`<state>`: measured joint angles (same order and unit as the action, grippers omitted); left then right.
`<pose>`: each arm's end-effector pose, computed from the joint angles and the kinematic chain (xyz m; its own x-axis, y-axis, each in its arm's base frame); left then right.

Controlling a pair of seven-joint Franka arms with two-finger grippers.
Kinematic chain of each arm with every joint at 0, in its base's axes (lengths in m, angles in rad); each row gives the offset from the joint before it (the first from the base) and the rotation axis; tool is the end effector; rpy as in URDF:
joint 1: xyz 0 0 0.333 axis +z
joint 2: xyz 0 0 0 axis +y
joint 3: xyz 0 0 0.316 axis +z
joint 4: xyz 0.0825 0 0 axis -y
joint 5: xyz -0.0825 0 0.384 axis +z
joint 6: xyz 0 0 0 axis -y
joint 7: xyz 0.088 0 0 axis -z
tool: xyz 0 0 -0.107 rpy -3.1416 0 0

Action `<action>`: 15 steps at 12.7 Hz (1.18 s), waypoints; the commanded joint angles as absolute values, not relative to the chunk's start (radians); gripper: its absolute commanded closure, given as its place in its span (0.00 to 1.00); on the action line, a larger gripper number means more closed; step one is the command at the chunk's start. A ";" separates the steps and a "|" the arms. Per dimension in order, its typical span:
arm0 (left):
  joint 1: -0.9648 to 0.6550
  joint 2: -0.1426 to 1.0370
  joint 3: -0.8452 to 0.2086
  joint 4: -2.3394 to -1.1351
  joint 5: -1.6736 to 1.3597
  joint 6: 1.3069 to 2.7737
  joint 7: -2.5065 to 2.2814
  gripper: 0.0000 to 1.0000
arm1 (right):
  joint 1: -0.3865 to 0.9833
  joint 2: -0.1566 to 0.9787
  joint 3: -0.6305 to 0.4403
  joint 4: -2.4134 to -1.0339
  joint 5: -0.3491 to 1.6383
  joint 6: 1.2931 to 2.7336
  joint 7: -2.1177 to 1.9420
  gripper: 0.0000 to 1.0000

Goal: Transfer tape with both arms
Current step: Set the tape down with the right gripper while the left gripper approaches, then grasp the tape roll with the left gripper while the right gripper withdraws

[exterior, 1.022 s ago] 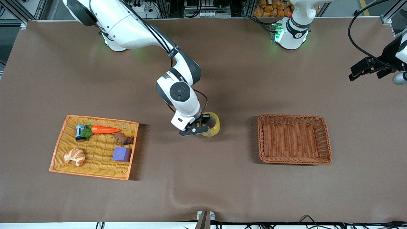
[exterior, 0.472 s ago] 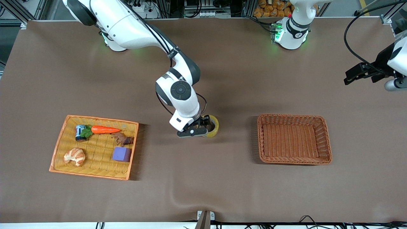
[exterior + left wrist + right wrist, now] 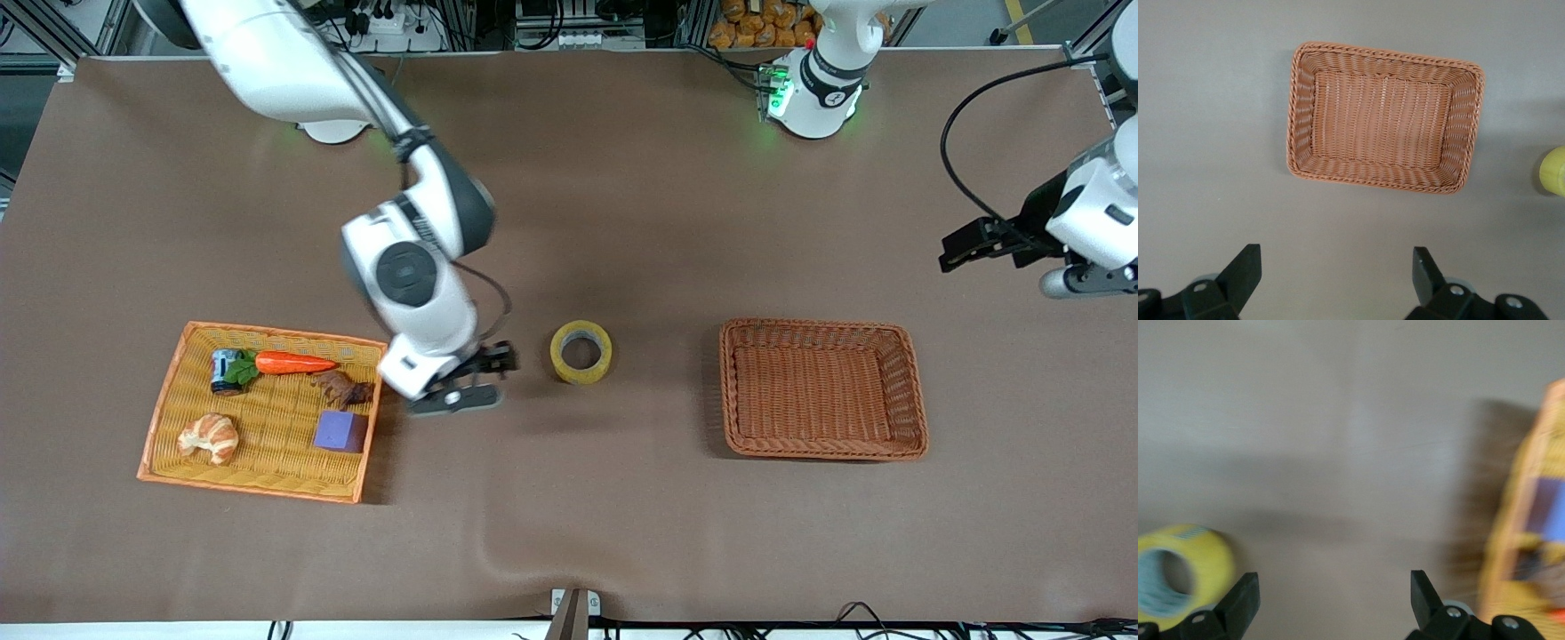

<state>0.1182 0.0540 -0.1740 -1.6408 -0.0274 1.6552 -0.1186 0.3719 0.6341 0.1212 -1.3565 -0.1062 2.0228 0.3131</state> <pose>0.5733 -0.0324 0.5686 0.9970 0.0649 -0.0429 0.0663 -0.9973 0.0317 0.6539 0.3232 0.3558 0.9791 0.1987 0.0427 0.1983 -0.9800 0.0129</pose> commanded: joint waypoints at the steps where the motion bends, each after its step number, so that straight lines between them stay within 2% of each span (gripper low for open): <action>1: 0.097 0.106 -0.175 -1.629 -0.044 1.695 -0.112 0.00 | 0.264 0.572 0.149 -1.384 -0.114 1.904 0.084 0.00; 3: 0.051 0.164 -0.175 -1.629 -0.046 1.761 -0.120 0.00 | 0.220 0.496 0.150 -1.402 -0.112 1.769 -0.046 0.00; 6: -0.001 0.207 -0.175 -1.629 -0.046 1.795 -0.136 0.00 | 0.186 0.379 0.152 -1.512 -0.110 1.657 -0.063 0.00; 9: -0.090 0.297 -0.175 -1.629 -0.041 1.886 -0.204 0.00 | 0.167 0.219 0.147 -1.733 -0.071 1.637 -0.054 0.00; 11: -0.168 0.378 -0.175 -1.629 -0.034 1.972 -0.277 0.00 | 0.160 0.115 0.146 -1.819 -0.071 1.617 -0.055 0.00; 13: -0.254 0.461 -0.169 -1.625 -0.031 2.083 -0.365 0.00 | 0.117 0.089 0.141 -1.806 -0.069 1.573 -0.060 0.00; 15: -0.335 0.518 -0.169 -1.614 0.003 2.117 -0.426 0.00 | 0.056 0.058 0.141 -1.772 -0.066 1.571 -0.058 0.00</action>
<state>-0.2687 0.4678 -0.1817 -1.6494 -0.0246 2.1014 -0.3751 0.1331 0.1127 0.1256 -1.7593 -0.0925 1.5668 -0.0500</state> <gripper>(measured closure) 0.000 0.000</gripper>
